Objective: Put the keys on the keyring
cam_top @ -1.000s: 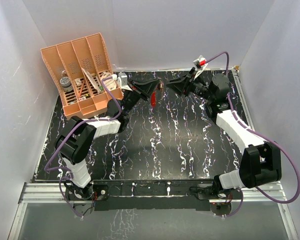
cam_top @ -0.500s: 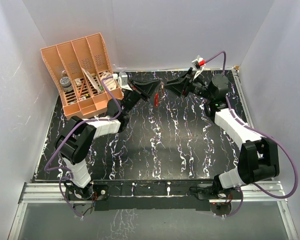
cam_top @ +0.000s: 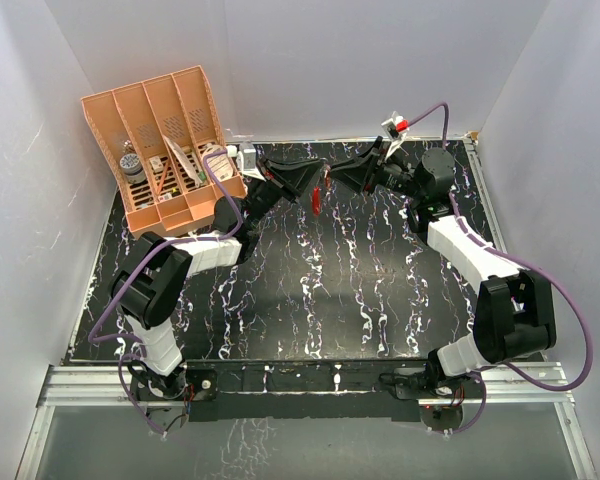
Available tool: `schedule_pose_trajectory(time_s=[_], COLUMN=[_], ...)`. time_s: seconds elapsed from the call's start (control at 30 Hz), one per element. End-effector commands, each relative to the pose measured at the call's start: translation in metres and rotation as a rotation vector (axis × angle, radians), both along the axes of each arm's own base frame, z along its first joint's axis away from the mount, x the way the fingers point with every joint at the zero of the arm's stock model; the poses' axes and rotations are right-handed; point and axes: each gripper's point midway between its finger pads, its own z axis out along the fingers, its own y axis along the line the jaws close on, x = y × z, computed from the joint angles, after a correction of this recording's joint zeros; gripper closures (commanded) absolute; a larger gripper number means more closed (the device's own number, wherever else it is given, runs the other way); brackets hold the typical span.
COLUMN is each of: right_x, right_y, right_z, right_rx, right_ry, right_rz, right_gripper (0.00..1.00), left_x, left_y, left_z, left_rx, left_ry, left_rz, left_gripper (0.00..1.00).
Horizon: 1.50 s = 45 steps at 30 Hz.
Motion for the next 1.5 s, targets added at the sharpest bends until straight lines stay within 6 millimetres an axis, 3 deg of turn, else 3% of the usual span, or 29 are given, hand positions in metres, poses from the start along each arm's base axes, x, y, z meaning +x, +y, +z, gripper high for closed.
schedule_pose_trajectory(time_s=[0.0, 0.3, 0.5, 0.87, 1.2, 1.47], right_x=[-0.001, 0.0, 0.0, -0.008, -0.003, -0.003], right_y=[0.0, 0.001, 0.001, 0.006, 0.01, 0.01], right_z=[0.032, 0.031, 0.033, 0.033, 0.026, 0.026], right_rx=[0.026, 0.025, 0.028, 0.049, 0.049, 0.043], right_ry=[-0.11, -0.107, -0.111, -0.088, -0.041, -0.027], right_rz=[0.007, 0.017, 0.017, 0.083, 0.105, 0.109], right_gripper=[0.75, 0.84, 1.0, 1.0, 1.0, 1.0], left_x=[-0.035, -0.035, -0.035, -0.034, -0.038, -0.038], left_y=[0.018, 0.015, 0.013, 0.005, -0.008, -0.006], left_z=[0.067, 0.062, 0.059, 0.061, 0.068, 0.075], left_rx=[-0.148, -0.141, -0.136, -0.132, -0.129, -0.136], left_ry=[-0.226, -0.213, -0.209, -0.215, -0.238, -0.263], left_rz=[-0.023, -0.043, -0.053, -0.1, -0.194, -0.172], left_gripper=[1.0, 1.0, 1.0, 1.0, 1.0, 1.0])
